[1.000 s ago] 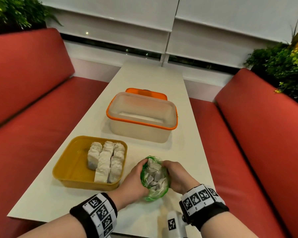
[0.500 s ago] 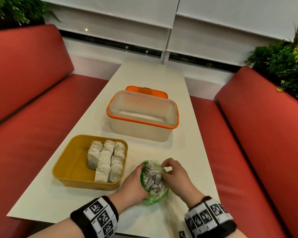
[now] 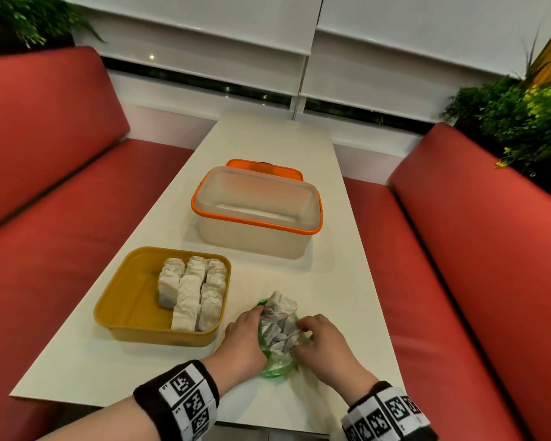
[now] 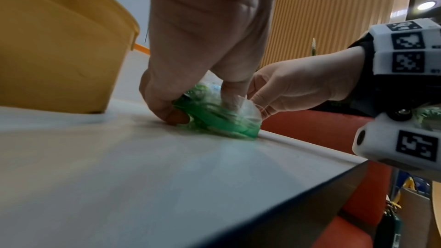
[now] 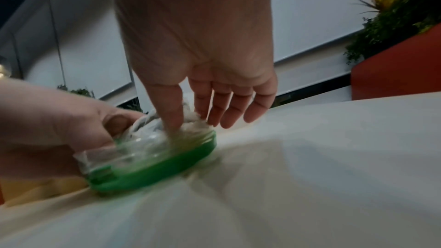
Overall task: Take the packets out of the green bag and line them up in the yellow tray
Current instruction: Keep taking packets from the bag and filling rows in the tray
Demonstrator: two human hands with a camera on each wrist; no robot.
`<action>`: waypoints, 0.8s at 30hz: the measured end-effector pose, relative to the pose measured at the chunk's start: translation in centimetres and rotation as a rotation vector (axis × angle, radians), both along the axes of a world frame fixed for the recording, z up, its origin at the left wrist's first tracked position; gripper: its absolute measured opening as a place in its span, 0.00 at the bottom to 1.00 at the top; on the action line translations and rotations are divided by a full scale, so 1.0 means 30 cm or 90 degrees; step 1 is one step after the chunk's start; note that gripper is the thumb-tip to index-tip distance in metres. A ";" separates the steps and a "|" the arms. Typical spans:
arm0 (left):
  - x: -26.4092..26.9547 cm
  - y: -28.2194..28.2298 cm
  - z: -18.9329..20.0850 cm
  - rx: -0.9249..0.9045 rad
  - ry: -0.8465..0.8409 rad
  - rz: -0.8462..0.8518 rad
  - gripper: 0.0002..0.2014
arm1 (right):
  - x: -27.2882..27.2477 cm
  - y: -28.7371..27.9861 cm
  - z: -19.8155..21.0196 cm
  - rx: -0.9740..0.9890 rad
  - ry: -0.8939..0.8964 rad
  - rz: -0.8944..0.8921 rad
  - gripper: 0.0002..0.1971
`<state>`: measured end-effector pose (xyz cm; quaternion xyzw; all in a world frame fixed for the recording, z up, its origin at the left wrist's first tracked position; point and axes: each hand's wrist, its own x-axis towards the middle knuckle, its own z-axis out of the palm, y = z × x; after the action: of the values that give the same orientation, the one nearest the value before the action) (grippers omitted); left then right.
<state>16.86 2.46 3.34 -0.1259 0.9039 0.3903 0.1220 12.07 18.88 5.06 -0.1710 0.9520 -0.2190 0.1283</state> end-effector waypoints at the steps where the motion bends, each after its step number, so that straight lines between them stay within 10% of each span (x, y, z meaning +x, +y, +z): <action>1: 0.004 -0.004 0.001 0.008 0.004 0.002 0.48 | -0.003 0.000 0.013 -0.048 -0.008 -0.012 0.22; 8: 0.031 -0.013 0.028 0.053 0.086 0.003 0.45 | -0.072 -0.081 0.095 -0.137 -0.015 -0.046 0.22; 12: 0.038 -0.023 0.042 0.038 0.103 -0.006 0.42 | -0.093 -0.136 0.115 -0.135 -0.045 -0.034 0.04; 24: 0.044 -0.040 0.047 0.019 0.117 -0.018 0.43 | -0.119 -0.171 0.098 -0.109 -0.047 -0.035 0.10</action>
<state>18.18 1.27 4.76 -0.0752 0.9068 0.4121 0.0462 8.51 13.74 8.00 -0.1470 0.9287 -0.3094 0.1420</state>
